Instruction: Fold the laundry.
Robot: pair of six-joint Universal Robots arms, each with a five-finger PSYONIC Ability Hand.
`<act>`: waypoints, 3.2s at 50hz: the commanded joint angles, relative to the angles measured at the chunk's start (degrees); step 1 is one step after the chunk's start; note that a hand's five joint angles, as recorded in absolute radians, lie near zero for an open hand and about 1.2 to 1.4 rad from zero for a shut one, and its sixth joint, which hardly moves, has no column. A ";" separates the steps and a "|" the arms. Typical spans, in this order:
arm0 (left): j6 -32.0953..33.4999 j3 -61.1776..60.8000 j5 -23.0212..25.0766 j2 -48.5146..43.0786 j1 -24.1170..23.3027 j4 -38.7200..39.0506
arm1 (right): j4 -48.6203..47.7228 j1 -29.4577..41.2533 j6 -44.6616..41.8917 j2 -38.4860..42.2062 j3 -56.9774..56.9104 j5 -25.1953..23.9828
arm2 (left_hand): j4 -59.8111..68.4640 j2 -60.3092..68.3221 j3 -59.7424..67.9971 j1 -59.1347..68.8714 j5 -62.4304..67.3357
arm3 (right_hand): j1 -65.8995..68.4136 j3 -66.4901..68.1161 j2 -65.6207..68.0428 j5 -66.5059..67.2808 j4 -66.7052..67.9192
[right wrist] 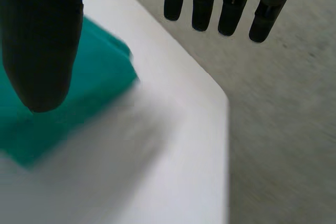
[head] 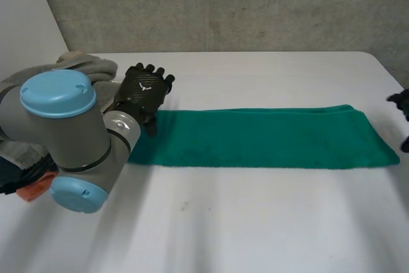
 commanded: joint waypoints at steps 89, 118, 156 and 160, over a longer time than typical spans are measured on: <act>-4.46 5.17 -0.24 -1.87 -8.48 2.34 | 5.10 34.78 12.40 -1.46 0.94 12.89 | -1.66 -2.06 -2.19 -0.80 -2.85 | -7.73 -7.58 -7.76 -8.08 -7.67; -4.55 0.69 -0.76 3.22 -6.46 1.72 | -12.91 45.92 -0.44 -3.04 3.06 10.62 | -1.66 -2.06 -2.19 -0.80 -2.85 | 62.27 62.42 62.24 61.92 62.33; -30.56 24.40 -1.81 -16.79 -13.75 -18.99 | 25.58 38.82 26.54 13.65 -28.04 10.16 | -0.78 -1.17 -1.30 0.08 -1.96 | -7.73 -7.58 -7.76 -8.08 -7.67; -30.74 26.79 -6.72 -21.46 -13.67 -23.76 | 28.75 39.08 23.65 18.40 -31.83 10.25 | -0.44 -0.83 -0.96 0.42 -1.62 | -7.73 -7.58 -7.76 -8.08 -7.67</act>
